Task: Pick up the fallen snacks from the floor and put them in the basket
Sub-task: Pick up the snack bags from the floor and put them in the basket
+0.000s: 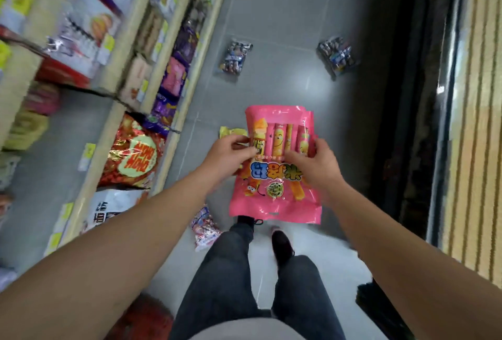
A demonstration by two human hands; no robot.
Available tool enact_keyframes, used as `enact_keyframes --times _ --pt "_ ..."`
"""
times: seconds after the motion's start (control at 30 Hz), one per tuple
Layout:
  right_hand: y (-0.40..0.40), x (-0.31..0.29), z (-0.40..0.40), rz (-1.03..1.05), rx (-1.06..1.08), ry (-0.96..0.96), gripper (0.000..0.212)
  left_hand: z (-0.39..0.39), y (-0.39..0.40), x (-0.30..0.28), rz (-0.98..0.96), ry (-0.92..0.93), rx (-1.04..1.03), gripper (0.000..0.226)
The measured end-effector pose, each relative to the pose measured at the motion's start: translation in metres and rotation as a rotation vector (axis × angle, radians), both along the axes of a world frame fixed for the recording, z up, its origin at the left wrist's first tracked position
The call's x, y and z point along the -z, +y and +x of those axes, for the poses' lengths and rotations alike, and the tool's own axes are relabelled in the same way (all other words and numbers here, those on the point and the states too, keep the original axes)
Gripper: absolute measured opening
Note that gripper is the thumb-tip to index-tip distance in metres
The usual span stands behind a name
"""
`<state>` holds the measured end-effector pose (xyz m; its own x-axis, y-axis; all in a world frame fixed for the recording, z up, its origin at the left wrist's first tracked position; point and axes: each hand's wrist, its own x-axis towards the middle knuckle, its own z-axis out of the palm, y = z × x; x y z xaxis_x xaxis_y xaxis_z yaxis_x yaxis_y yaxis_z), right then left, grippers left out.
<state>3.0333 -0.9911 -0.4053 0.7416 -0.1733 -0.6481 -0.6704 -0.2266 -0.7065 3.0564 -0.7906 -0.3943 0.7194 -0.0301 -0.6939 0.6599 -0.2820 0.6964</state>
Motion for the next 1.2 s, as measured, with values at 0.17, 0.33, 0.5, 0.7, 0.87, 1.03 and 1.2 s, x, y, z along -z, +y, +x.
enact_keyframes --times 0.17,0.33,0.5,0.7,0.87,1.03,1.2 --pt "0.012 -0.052 -0.008 0.016 -0.216 -0.107 0.052 -0.05 0.012 -0.058 0.055 -0.132 -0.188 0.025" --pt "0.041 -0.106 -0.029 0.025 -0.462 -0.271 0.045 -0.121 0.035 -0.11 0.036 -0.263 -0.415 0.018" --pt "0.099 -0.147 -0.068 0.094 -0.693 -0.347 0.047 -0.205 0.069 -0.155 0.097 -0.367 -0.676 0.018" --pt "0.185 -0.187 -0.152 0.216 -0.992 -0.451 0.04 -0.333 0.109 -0.2 0.165 -0.433 -1.001 0.017" --pt "0.257 -0.208 -0.258 0.288 -1.268 -0.486 0.045 -0.469 0.134 -0.219 0.258 -0.5 -1.223 0.014" --pt "0.304 -0.212 -0.38 0.357 -1.425 -0.494 0.043 -0.606 0.144 -0.223 0.283 -0.556 -1.421 0.013" --pt "0.317 -0.2 -0.504 0.396 -1.5 -0.463 0.038 -0.732 0.147 -0.207 0.3 -0.532 -1.502 0.022"
